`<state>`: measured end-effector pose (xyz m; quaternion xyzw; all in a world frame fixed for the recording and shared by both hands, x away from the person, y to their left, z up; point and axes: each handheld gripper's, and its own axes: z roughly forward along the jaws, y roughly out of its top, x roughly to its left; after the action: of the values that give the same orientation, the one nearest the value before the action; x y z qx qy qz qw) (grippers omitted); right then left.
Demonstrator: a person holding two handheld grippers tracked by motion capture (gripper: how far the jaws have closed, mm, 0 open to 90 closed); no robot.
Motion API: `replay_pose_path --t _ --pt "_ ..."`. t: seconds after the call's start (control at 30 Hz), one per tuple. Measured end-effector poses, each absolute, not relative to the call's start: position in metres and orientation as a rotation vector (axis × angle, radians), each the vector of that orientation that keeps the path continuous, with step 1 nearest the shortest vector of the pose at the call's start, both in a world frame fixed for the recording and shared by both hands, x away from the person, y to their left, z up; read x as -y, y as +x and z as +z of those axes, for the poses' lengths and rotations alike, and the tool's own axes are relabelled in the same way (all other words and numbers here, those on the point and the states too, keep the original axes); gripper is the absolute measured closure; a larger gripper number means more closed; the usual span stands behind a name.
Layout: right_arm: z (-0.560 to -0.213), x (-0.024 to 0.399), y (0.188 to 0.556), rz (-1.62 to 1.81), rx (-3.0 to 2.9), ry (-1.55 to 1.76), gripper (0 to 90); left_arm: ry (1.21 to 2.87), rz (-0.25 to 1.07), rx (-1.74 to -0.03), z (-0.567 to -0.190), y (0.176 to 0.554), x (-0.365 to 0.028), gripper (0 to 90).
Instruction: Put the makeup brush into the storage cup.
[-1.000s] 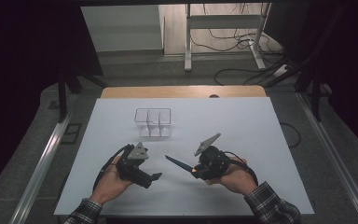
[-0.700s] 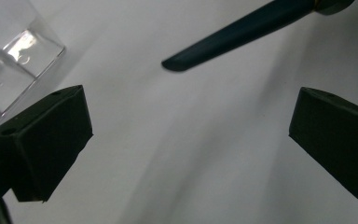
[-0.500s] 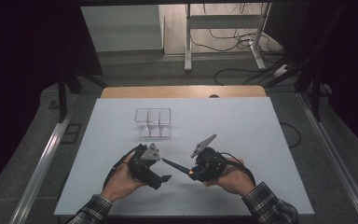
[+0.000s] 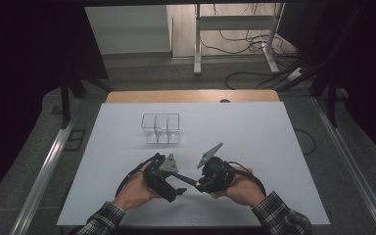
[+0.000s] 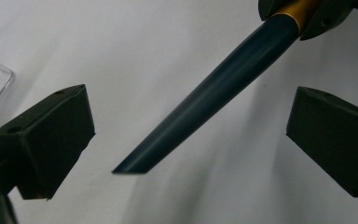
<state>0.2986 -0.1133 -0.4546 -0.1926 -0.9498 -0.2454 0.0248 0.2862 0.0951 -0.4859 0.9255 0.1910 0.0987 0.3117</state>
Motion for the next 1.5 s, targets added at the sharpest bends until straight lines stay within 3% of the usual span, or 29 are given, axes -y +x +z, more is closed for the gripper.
replay_pose_path --t 0.47,0.57,0.8,0.87,0.93,1.0,1.2,1.5 --pt "-0.456 0.108 0.294 -0.732 2.937 -0.552 71.4 2.487 0.320 -0.411 -0.484 0.279 -0.090 25.2" --pt "-0.456 0.108 0.294 -0.727 2.936 -0.556 71.4 2.487 0.311 -0.385 -0.484 0.276 -0.088 34.2" --pt "-0.456 0.107 0.292 -0.712 2.947 -0.528 69.7 2.591 0.303 -0.195 -0.488 0.267 -0.083 64.7" --pt "-0.454 0.108 0.293 -0.765 2.968 -0.541 63.3 2.587 0.256 -0.166 -0.490 0.264 -0.080 75.8" --pt "-0.451 0.112 0.297 -0.801 2.948 -0.574 59.8 2.591 0.245 -0.163 -0.489 0.263 -0.077 76.4" --pt "-0.450 0.115 0.299 -0.844 2.972 -0.593 48.0 2.579 0.214 -0.175 -0.487 0.265 -0.078 76.4" --pt "-0.449 0.121 0.303 -0.900 2.974 -0.602 25.8 2.586 0.186 -0.239 -0.490 0.269 -0.081 76.3" --pt "-0.454 0.124 0.305 -0.949 2.937 -0.674 6.5 2.563 0.178 -0.314 -0.489 0.270 -0.087 76.3"
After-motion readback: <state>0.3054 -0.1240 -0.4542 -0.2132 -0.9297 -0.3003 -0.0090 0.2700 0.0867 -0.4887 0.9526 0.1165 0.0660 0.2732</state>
